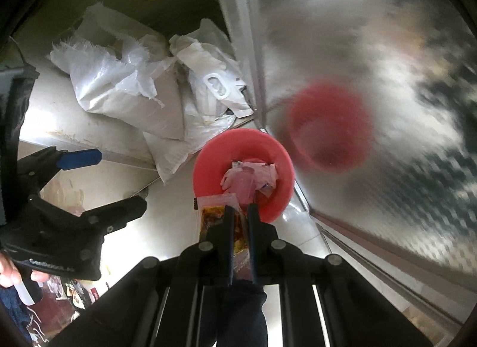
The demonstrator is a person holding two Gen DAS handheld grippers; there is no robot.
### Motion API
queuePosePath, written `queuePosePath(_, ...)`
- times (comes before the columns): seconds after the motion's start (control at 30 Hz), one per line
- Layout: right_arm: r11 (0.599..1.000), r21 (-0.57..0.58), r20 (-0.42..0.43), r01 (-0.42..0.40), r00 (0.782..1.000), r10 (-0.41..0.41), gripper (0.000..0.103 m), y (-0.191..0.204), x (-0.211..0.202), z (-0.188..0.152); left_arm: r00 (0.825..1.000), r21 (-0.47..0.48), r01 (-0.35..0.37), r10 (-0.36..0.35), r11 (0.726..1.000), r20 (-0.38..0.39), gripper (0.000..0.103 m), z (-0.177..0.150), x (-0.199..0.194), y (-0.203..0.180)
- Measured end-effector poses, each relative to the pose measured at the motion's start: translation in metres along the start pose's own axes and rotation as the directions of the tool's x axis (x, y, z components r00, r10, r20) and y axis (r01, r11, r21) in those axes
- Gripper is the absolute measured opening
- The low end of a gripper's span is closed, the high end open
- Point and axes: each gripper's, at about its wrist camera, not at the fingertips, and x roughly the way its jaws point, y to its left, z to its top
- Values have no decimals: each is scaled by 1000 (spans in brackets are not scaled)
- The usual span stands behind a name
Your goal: Collect trash
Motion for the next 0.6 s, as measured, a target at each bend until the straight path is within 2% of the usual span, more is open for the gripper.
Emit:
queuePosePath(0.2, 997, -69, -21, 20, 1000, -22, 10, 10, 14, 10, 1000, -55, -8, 8, 998, -8, 103, -3, 3, 11)
queuePosePath(0.23, 996, -87, -33, 24, 999, -27, 18, 13, 17, 11, 1000, -60, -9, 8, 998, -8, 103, -4, 3, 12)
queuePosePath(0.27, 995, -100, -39, 28, 999, -32, 34, 14, 19, 13, 1000, -62, -11, 10, 998, -7, 103, -4, 3, 13)
queuePosePath(0.3, 994, -98, -43, 40, 998, -45, 43, 16, 19, 14, 1000, -63, -14, 14, 998, -7, 103, -5, 2, 13)
queuePosePath(0.33, 993, -108, -34, 46, 998, -49, 59, 17, 18, 14, 1000, -64, -17, 17, 998, -8, 103, -6, 1, 14)
queuePosePath(0.37, 991, -123, -18, 52, 998, -55, 66, 19, 15, 13, 1000, -66, -20, 20, 998, -8, 103, -7, 1, 14)
queuePosePath(0.43, 988, -145, -10, 58, 998, -61, 75, 22, 12, 12, 1000, -74, -24, 24, 997, -6, 103, -11, -3, 15)
queuePosePath(0.6, 985, -167, -49, 32, 998, -41, 76, 29, 8, 3, 999, -70, -40, 41, 997, 7, 103, -19, -24, 13)
